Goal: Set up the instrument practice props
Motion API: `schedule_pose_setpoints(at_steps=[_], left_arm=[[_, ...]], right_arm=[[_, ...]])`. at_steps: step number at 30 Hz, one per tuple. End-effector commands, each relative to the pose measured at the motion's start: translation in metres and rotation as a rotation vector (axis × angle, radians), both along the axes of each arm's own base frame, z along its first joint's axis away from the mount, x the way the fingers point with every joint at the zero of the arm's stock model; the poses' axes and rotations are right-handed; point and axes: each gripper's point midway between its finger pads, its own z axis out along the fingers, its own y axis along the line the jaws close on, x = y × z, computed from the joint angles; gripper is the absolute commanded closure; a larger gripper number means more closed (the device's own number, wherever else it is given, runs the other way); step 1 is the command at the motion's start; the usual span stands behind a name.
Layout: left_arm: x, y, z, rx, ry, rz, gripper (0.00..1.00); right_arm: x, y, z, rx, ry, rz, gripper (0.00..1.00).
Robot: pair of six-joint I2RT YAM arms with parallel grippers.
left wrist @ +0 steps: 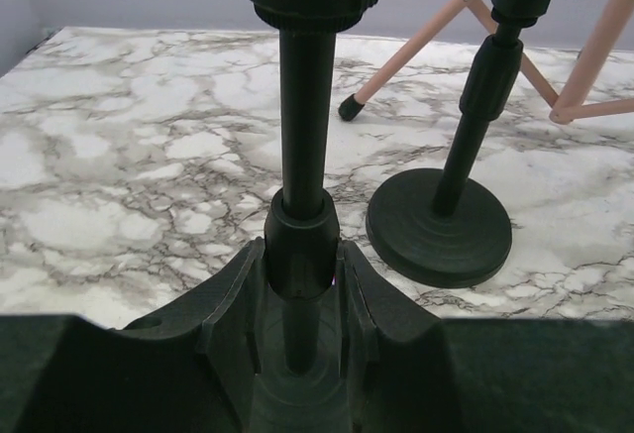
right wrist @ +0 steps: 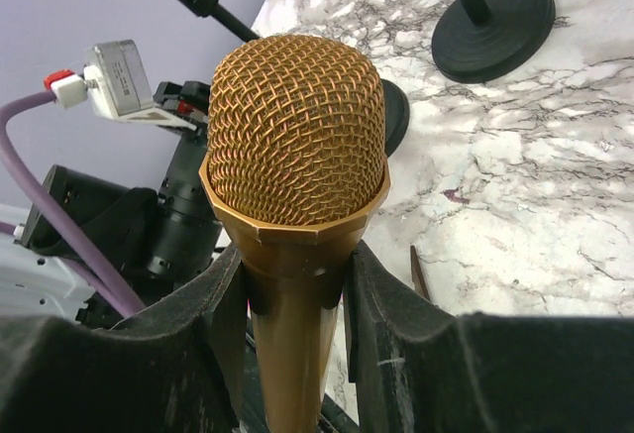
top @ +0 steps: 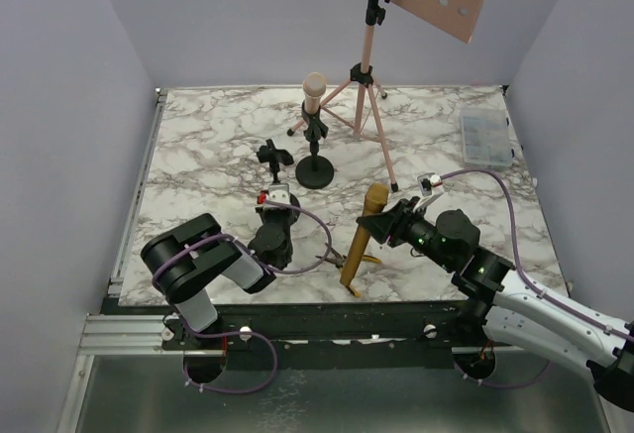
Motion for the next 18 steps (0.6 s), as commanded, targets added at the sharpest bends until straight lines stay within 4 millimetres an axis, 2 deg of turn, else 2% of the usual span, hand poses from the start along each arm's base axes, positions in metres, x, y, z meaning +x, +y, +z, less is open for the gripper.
schedule_pose_setpoints(at_steps=[1, 3, 7, 15, 18], left_arm=[[-0.018, 0.011, 0.018, -0.112, -0.049, 0.187, 1.00], [-0.024, 0.002, 0.017, -0.101, -0.034, 0.210, 1.00], [-0.033, 0.000, 0.007, -0.149, 0.004, 0.347, 1.00], [-0.039, -0.017, 0.023, -0.251, -0.003, 0.367, 1.00], [-0.042, -0.020, 0.020, -0.259, 0.010, 0.393, 1.00]], right_arm=[[0.004, 0.001, 0.022, 0.047, -0.030, -0.013, 1.00], [0.004, 0.002, 0.021, 0.040, -0.028, -0.012, 1.00], [0.005, 0.003, 0.021, 0.038, -0.026, -0.012, 1.00], [0.004, 0.002, 0.017, 0.040, -0.010, -0.014, 1.00], [0.005, 0.002, 0.017, 0.044, -0.014, -0.017, 1.00]])
